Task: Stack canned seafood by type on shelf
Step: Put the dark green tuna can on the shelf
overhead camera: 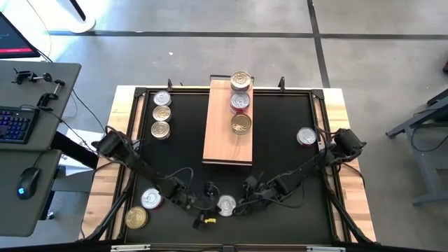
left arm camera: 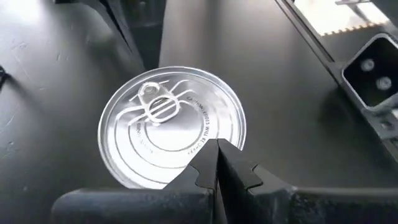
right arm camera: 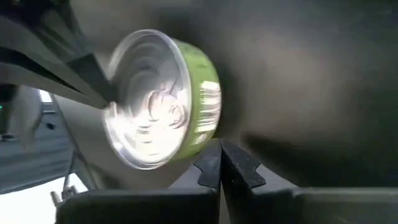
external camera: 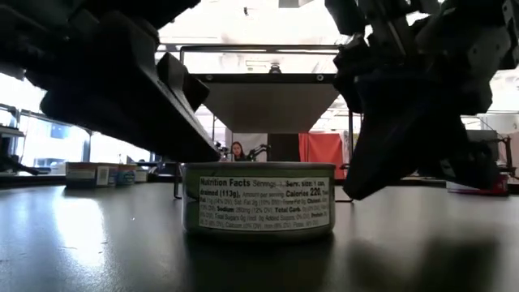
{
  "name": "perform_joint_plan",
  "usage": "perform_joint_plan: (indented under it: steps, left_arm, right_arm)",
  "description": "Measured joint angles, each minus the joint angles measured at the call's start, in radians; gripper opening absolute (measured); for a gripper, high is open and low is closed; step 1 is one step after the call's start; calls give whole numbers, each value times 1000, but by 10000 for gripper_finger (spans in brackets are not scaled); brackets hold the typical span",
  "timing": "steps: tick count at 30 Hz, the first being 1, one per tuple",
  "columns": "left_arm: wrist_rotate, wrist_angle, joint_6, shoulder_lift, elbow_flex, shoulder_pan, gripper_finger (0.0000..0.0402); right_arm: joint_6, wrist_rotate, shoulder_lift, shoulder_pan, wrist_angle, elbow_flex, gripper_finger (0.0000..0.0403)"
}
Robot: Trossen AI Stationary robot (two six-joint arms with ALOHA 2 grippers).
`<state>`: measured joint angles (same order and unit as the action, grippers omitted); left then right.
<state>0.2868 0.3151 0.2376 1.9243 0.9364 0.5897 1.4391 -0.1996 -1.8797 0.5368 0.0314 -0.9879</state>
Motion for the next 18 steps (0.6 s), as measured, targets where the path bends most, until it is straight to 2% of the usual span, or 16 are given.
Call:
perform_joint_plan:
  steps: [6,12,18]
  left_arm:
    - [24,-19,39,-1,5,1,0]
    - [104,-89,39,-54,1,3,0]
    - [110,-102,14,-58,-13,-1,0]
  right_arm:
    - [20,6,-12,9,4,0,0]
    - [19,-6,-15,9,32,0,0]
    - [23,-10,-14,8,51,0,0]
